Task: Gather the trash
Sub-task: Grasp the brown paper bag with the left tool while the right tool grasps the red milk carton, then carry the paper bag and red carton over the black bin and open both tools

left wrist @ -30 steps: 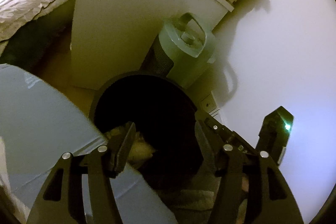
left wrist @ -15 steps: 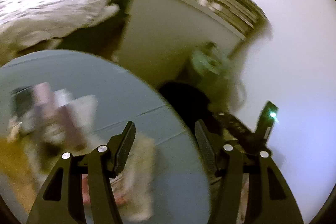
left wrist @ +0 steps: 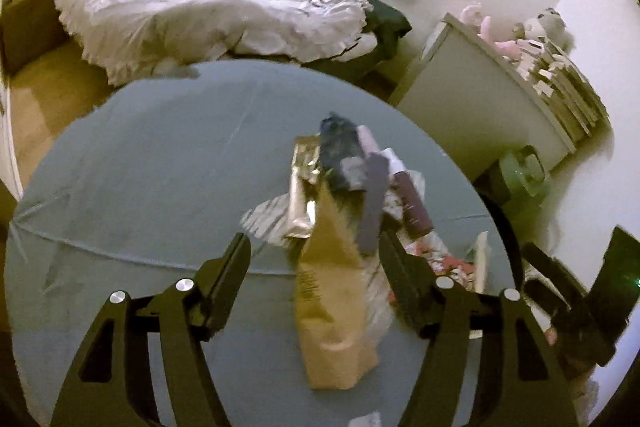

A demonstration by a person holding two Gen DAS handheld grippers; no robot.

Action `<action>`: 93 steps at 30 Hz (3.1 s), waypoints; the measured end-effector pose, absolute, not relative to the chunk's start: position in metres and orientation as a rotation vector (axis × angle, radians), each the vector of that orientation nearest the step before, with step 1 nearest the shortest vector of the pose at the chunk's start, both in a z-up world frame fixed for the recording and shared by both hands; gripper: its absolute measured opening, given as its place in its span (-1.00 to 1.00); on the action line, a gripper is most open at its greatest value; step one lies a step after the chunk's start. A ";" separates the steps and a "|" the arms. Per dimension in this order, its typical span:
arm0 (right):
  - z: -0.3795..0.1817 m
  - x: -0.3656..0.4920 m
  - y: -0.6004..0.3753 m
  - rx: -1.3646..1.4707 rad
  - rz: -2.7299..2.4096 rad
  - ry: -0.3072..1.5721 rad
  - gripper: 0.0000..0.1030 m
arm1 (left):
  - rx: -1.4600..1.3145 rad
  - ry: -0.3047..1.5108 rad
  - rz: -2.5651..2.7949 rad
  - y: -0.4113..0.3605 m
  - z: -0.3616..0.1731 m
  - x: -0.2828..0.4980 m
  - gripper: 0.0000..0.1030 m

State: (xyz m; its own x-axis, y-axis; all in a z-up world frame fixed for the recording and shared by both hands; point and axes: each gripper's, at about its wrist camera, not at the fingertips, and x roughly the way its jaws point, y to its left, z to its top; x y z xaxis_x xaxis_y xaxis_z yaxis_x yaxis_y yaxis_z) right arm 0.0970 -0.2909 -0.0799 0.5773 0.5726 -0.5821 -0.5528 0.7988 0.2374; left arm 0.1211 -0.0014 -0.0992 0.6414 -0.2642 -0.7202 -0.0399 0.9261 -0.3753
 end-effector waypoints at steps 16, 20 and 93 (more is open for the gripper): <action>-0.109 0.117 -0.185 -0.455 0.736 0.963 0.15 | -0.289 0.934 -0.231 -0.020 -0.129 0.130 -0.29; -0.097 0.122 -0.194 -0.276 0.761 0.930 0.14 | -0.275 0.923 -0.229 -0.022 -0.123 0.125 -0.38; -0.156 0.173 -0.581 0.729 -0.059 0.574 0.46 | -0.158 0.923 -0.730 -0.325 -0.090 0.249 0.30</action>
State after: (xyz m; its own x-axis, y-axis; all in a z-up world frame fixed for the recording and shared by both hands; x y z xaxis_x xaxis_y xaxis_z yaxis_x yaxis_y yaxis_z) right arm 0.1729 -0.5807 -0.1560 0.8454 0.1438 -0.5144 0.2453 0.7510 0.6131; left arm 0.2487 -0.3247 -0.0898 0.3854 -0.6349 -0.6696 0.5055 0.7523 -0.4224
